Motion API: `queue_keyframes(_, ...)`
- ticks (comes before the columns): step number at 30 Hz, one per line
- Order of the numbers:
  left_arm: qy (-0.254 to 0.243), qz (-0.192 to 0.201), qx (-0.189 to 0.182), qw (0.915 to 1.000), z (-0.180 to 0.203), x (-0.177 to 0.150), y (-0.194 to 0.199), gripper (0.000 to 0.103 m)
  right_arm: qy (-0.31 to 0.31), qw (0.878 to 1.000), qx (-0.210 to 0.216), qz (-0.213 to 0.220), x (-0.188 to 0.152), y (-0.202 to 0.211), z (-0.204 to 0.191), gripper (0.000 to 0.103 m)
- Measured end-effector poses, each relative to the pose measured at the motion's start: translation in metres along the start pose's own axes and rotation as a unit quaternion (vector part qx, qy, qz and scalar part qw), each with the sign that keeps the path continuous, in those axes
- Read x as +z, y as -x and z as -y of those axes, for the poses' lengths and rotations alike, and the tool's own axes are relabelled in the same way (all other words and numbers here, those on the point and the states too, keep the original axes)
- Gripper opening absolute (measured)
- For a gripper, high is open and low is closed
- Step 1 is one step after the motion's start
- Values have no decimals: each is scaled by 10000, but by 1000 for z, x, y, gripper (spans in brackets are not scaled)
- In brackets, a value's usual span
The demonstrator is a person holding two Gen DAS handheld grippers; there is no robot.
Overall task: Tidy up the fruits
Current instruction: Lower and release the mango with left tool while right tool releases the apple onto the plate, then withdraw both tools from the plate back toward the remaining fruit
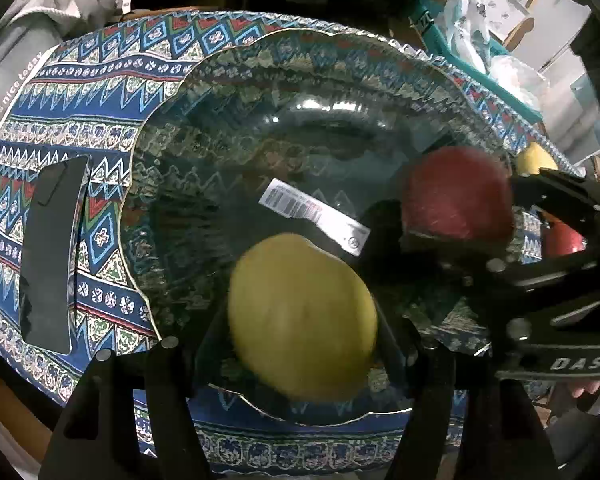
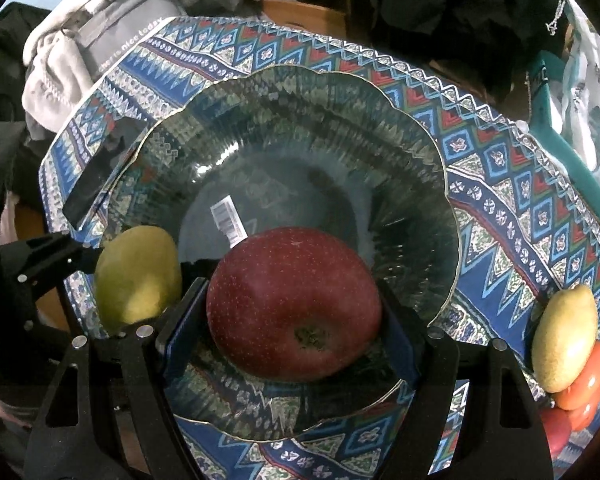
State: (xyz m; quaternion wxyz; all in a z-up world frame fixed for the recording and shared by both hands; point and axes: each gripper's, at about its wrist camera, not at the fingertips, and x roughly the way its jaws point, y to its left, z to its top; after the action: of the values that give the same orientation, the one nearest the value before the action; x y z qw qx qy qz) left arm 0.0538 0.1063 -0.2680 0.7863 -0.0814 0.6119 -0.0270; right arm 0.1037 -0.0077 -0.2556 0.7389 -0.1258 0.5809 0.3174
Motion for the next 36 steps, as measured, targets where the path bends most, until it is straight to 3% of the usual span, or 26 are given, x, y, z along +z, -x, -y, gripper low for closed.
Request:
queue_keyframes(5, -98, 145, 86, 9998, 4, 2, 9, 73, -150, 9995, 217, 144, 3, 7, 4, 79)
queue_keyframes(18, 116, 452, -11, 9989, -2, 1, 42, 74, -367, 9978, 220, 511, 4, 37, 11, 80)
queue_keyframes(25, 35, 641, -68, 9979, 10, 1, 61, 74, -424, 9957, 130, 814, 2, 67, 10, 80)
queue_keyframes(36, -284, 876, -160, 9956, 39, 0, 83, 76, -631, 9900, -394, 1202, -18, 119, 30, 80)
